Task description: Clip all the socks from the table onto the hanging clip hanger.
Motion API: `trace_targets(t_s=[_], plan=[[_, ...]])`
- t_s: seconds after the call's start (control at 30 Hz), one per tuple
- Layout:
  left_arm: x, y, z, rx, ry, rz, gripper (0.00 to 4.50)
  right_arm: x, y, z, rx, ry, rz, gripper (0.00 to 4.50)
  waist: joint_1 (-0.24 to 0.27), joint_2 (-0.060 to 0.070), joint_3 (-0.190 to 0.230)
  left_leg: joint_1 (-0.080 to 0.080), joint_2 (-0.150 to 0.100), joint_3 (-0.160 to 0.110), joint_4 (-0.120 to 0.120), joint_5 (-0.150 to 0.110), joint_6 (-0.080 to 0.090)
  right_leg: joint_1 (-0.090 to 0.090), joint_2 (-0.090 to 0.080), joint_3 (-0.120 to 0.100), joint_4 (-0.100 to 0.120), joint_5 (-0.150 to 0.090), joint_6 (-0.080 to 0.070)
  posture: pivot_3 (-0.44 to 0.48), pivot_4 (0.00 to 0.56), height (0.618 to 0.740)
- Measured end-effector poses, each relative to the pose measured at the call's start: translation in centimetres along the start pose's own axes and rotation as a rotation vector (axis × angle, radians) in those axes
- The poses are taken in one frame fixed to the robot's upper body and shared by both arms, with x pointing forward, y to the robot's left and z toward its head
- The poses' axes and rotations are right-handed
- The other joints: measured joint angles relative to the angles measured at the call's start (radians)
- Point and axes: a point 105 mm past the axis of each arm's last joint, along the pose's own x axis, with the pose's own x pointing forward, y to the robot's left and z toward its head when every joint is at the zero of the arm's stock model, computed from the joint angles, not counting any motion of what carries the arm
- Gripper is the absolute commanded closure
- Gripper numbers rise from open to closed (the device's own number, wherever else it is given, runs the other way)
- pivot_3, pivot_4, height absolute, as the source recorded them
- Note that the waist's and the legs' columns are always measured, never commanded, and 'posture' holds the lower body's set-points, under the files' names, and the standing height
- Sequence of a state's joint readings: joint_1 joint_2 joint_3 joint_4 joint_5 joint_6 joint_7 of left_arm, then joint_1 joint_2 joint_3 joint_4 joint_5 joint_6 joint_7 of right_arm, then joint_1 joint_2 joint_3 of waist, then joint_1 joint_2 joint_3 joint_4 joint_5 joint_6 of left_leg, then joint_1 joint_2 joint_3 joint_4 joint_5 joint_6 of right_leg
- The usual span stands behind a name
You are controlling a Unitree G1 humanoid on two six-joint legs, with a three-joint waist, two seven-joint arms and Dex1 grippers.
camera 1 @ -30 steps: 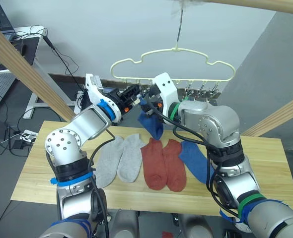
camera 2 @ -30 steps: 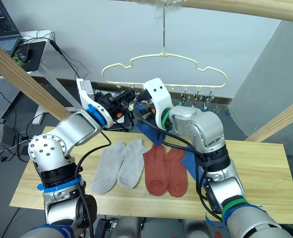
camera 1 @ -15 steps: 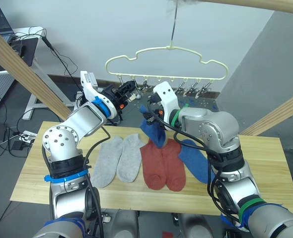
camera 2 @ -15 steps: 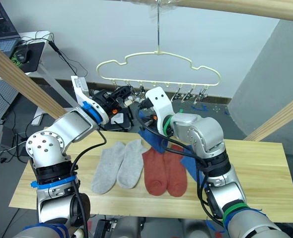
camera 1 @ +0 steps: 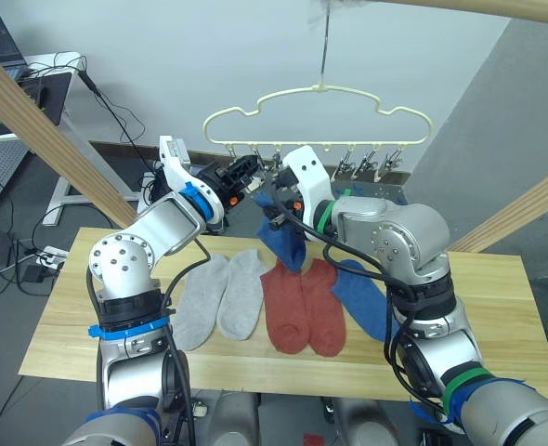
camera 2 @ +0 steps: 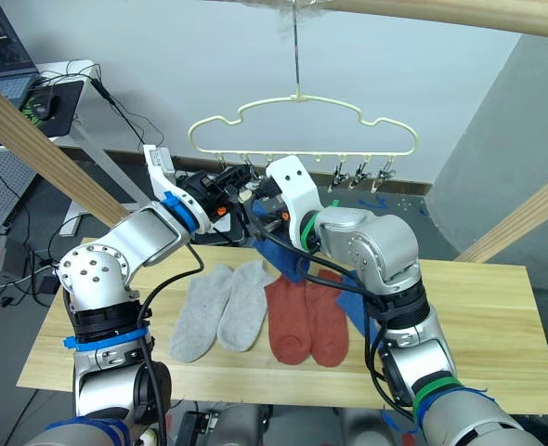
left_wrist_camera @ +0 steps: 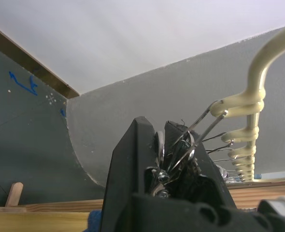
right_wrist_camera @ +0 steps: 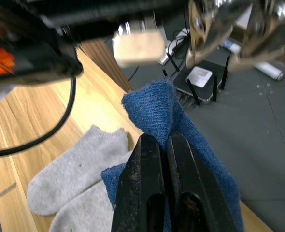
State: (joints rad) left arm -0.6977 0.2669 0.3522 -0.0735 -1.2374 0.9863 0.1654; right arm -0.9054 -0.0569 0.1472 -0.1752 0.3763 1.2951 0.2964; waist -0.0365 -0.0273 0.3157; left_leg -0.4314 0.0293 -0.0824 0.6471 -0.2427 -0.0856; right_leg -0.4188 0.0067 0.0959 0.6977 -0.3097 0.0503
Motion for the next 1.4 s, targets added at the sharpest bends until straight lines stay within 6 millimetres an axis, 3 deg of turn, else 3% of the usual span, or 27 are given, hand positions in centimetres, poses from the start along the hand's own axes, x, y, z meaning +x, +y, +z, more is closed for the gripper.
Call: trace_targets(t_s=[1.13,1.4], plan=[[0.1,0.0,-0.2,-0.004,-0.042,0.004,4.22,1.0,0.7,2.1,-0.008,-0.03,0.027,4.46,-0.006,0.0,0.0,-0.001,0.0,0.0,0.0,0.0,0.0,-0.001,0.0,0.0,0.0,0.0,0.0,0.015,0.307,0.74],[0.1,0.5,-0.6,-0.008,-0.002,0.009,1.88,0.8,0.7,2.7,-0.009,-0.053,0.028,4.5,-0.005,0.0,0.0,-0.001,0.0,0.0,0.0,0.0,0.0,-0.001,0.0,0.0,0.0,0.0,0.0,0.015,0.305,0.74]])
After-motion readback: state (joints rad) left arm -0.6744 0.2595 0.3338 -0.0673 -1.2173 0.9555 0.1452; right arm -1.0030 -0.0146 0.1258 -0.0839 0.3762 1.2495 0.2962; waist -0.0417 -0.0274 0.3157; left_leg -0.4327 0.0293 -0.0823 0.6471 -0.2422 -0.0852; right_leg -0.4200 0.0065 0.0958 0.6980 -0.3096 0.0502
